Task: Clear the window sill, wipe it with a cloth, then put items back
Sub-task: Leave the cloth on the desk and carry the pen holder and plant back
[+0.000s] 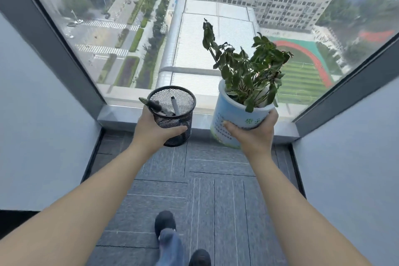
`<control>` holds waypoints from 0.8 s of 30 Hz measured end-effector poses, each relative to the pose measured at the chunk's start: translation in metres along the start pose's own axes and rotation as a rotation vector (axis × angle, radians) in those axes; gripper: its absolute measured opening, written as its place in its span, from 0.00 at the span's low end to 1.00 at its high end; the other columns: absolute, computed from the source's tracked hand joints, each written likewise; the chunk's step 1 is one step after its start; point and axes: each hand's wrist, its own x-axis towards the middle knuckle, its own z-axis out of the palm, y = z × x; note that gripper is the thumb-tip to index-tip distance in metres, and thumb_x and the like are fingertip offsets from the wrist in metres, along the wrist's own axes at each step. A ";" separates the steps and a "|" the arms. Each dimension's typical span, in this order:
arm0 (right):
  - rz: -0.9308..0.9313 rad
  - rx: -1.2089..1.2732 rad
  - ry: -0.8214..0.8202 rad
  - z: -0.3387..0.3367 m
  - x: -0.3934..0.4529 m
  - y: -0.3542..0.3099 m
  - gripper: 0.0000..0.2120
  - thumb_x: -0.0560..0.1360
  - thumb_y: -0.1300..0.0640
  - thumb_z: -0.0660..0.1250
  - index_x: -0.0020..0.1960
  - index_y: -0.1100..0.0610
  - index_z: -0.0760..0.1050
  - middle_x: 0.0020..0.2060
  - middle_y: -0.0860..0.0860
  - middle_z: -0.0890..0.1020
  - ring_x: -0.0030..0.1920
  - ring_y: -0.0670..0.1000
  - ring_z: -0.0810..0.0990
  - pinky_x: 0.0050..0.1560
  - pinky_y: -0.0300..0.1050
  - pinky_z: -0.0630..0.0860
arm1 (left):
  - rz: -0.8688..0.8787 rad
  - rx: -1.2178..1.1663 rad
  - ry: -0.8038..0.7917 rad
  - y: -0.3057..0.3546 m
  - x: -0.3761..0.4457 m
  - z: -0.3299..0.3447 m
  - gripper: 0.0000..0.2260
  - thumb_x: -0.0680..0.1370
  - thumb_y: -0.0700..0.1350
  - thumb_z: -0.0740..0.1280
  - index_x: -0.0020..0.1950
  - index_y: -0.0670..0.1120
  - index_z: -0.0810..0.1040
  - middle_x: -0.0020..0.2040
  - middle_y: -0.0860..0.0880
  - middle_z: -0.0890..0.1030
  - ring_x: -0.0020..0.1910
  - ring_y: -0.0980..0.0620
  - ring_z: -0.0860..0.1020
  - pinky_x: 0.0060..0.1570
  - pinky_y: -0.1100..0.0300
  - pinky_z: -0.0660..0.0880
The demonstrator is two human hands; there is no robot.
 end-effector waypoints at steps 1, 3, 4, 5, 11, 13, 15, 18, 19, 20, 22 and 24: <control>0.009 -0.006 0.003 0.007 0.014 0.010 0.42 0.58 0.62 0.80 0.64 0.60 0.59 0.55 0.51 0.71 0.56 0.51 0.73 0.54 0.49 0.78 | -0.020 -0.004 -0.003 -0.008 0.018 0.006 0.24 0.62 0.39 0.77 0.45 0.55 0.65 0.43 0.60 0.72 0.44 0.62 0.72 0.44 0.67 0.67; 0.027 -0.016 0.019 0.023 0.041 0.032 0.43 0.57 0.62 0.80 0.64 0.61 0.58 0.56 0.52 0.71 0.57 0.51 0.73 0.54 0.47 0.77 | -0.067 -0.018 -0.019 -0.025 0.054 0.016 0.27 0.61 0.39 0.77 0.52 0.51 0.65 0.45 0.59 0.72 0.50 0.54 0.73 0.52 0.60 0.68; 0.039 -0.021 0.030 0.032 0.055 0.044 0.43 0.57 0.63 0.80 0.65 0.61 0.58 0.56 0.52 0.71 0.57 0.51 0.73 0.54 0.45 0.77 | -0.091 -0.028 -0.029 -0.034 0.072 0.020 0.29 0.61 0.40 0.78 0.54 0.49 0.65 0.47 0.57 0.74 0.52 0.52 0.73 0.54 0.57 0.68; 0.051 -0.024 0.040 0.041 0.068 0.057 0.43 0.57 0.63 0.80 0.65 0.61 0.58 0.57 0.52 0.71 0.57 0.51 0.73 0.53 0.42 0.77 | -0.112 -0.035 -0.036 -0.046 0.091 0.024 0.30 0.60 0.41 0.78 0.55 0.49 0.66 0.49 0.54 0.75 0.54 0.50 0.73 0.56 0.56 0.69; 0.099 0.005 0.087 0.095 0.138 0.155 0.43 0.58 0.64 0.79 0.65 0.61 0.59 0.57 0.51 0.71 0.56 0.48 0.72 0.46 0.24 0.75 | -0.124 -0.011 -0.045 -0.130 0.193 0.059 0.28 0.54 0.48 0.76 0.49 0.54 0.68 0.46 0.57 0.77 0.51 0.51 0.76 0.55 0.54 0.72; 0.099 -0.003 0.082 0.113 0.155 0.195 0.43 0.58 0.64 0.79 0.65 0.61 0.58 0.56 0.49 0.70 0.55 0.46 0.72 0.46 0.24 0.74 | -0.138 -0.020 -0.039 -0.168 0.222 0.077 0.33 0.52 0.51 0.77 0.54 0.48 0.70 0.50 0.52 0.78 0.53 0.50 0.77 0.59 0.49 0.73; 0.097 -0.005 0.076 0.132 0.170 0.240 0.43 0.58 0.64 0.79 0.66 0.62 0.58 0.56 0.49 0.70 0.53 0.44 0.72 0.47 0.23 0.73 | -0.140 -0.028 -0.022 -0.211 0.249 0.097 0.39 0.50 0.54 0.77 0.58 0.46 0.69 0.54 0.48 0.79 0.55 0.49 0.77 0.60 0.45 0.73; 0.112 -0.019 0.070 0.160 0.189 0.317 0.43 0.59 0.63 0.79 0.66 0.62 0.58 0.56 0.48 0.70 0.54 0.44 0.72 0.46 0.22 0.73 | -0.129 -0.003 -0.009 -0.278 0.284 0.127 0.41 0.50 0.56 0.75 0.59 0.46 0.69 0.56 0.48 0.78 0.56 0.51 0.76 0.61 0.47 0.73; 0.118 -0.022 0.069 0.169 0.194 0.343 0.43 0.59 0.63 0.79 0.66 0.62 0.58 0.56 0.48 0.70 0.55 0.45 0.71 0.46 0.23 0.72 | -0.123 0.003 -0.006 -0.301 0.294 0.137 0.41 0.50 0.57 0.75 0.60 0.46 0.69 0.56 0.48 0.78 0.56 0.51 0.76 0.61 0.47 0.72; 0.119 -0.030 0.068 0.178 0.200 0.368 0.43 0.59 0.62 0.79 0.66 0.61 0.58 0.56 0.48 0.70 0.56 0.46 0.71 0.46 0.24 0.73 | -0.122 0.016 -0.007 -0.323 0.305 0.147 0.41 0.50 0.57 0.75 0.60 0.47 0.68 0.57 0.49 0.78 0.56 0.51 0.76 0.61 0.48 0.72; 0.116 -0.048 0.067 0.194 0.213 0.417 0.43 0.59 0.61 0.79 0.66 0.61 0.58 0.57 0.49 0.70 0.57 0.47 0.72 0.50 0.30 0.75 | -0.113 0.031 -0.011 -0.365 0.329 0.166 0.41 0.50 0.56 0.76 0.60 0.47 0.68 0.57 0.49 0.78 0.56 0.50 0.75 0.61 0.48 0.72; 0.112 -0.047 0.074 0.208 0.228 0.458 0.43 0.59 0.60 0.79 0.66 0.61 0.57 0.59 0.51 0.70 0.60 0.49 0.72 0.57 0.40 0.75 | -0.088 0.034 -0.006 -0.401 0.353 0.184 0.39 0.52 0.54 0.77 0.60 0.46 0.68 0.57 0.49 0.77 0.57 0.51 0.75 0.61 0.51 0.71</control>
